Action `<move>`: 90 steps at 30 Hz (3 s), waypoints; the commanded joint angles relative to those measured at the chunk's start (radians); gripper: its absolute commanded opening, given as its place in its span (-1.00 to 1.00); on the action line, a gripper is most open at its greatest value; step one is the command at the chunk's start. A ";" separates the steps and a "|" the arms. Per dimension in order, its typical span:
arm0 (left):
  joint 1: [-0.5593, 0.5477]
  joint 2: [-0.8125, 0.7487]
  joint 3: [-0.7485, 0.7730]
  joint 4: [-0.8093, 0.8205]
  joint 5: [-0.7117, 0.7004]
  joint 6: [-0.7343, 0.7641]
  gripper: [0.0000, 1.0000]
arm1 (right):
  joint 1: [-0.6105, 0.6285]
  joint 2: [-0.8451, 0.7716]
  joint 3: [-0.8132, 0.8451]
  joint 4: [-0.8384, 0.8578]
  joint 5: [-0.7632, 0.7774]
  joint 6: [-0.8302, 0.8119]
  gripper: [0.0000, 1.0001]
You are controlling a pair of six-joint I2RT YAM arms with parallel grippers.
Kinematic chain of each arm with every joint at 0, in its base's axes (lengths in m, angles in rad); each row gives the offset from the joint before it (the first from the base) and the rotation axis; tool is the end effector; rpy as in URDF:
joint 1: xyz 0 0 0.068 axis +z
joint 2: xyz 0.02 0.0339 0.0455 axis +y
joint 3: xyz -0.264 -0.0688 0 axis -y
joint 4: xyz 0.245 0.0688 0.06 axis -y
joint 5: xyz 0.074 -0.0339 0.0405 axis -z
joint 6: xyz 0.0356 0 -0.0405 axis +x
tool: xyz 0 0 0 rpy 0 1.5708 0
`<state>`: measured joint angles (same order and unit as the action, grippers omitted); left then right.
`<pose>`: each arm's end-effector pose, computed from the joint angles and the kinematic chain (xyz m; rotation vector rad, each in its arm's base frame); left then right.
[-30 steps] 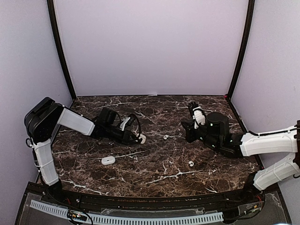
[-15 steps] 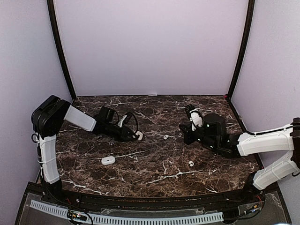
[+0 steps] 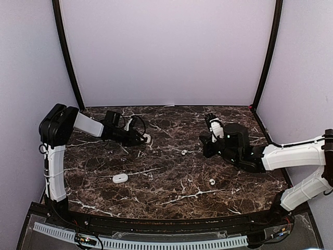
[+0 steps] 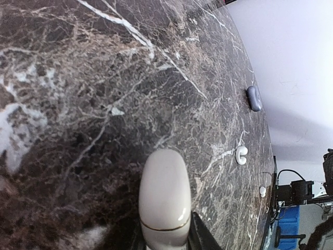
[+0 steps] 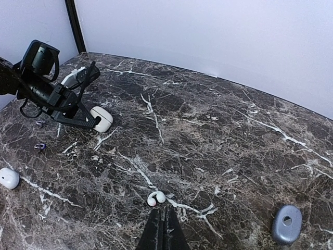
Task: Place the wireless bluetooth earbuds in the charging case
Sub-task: Place the charging case with the earbuds at the center of the board, then pick up the charging case from the center of the board.
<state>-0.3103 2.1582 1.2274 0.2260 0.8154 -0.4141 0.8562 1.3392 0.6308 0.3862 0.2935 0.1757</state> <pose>0.4070 -0.1577 0.1088 0.3377 2.3100 -1.2996 0.1959 0.2100 0.2224 -0.4412 1.8495 0.4289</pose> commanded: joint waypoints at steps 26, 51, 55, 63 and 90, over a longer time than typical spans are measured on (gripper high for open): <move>0.037 -0.553 -0.260 -0.194 -0.389 0.077 0.98 | -0.330 0.236 0.418 -0.643 0.037 0.155 0.95; 0.038 -1.251 -0.951 0.196 -0.716 -0.129 0.98 | -0.438 0.387 0.397 -0.654 0.010 0.209 0.45; 0.038 -1.220 -0.948 0.163 -0.695 -0.136 0.94 | -0.451 0.415 0.409 -0.657 0.016 0.213 0.43; 0.038 -1.220 -0.955 0.156 -0.701 -0.115 0.92 | -0.469 0.446 0.421 -0.660 -0.002 0.235 0.34; 0.038 -1.192 -0.911 0.115 -0.622 -0.092 0.90 | -0.474 0.452 0.467 -0.684 -0.062 0.181 -0.20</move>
<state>-0.2775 0.9684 0.2901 0.3443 0.1532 -0.5228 0.3851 1.8519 1.1137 -0.2955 0.2428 0.3790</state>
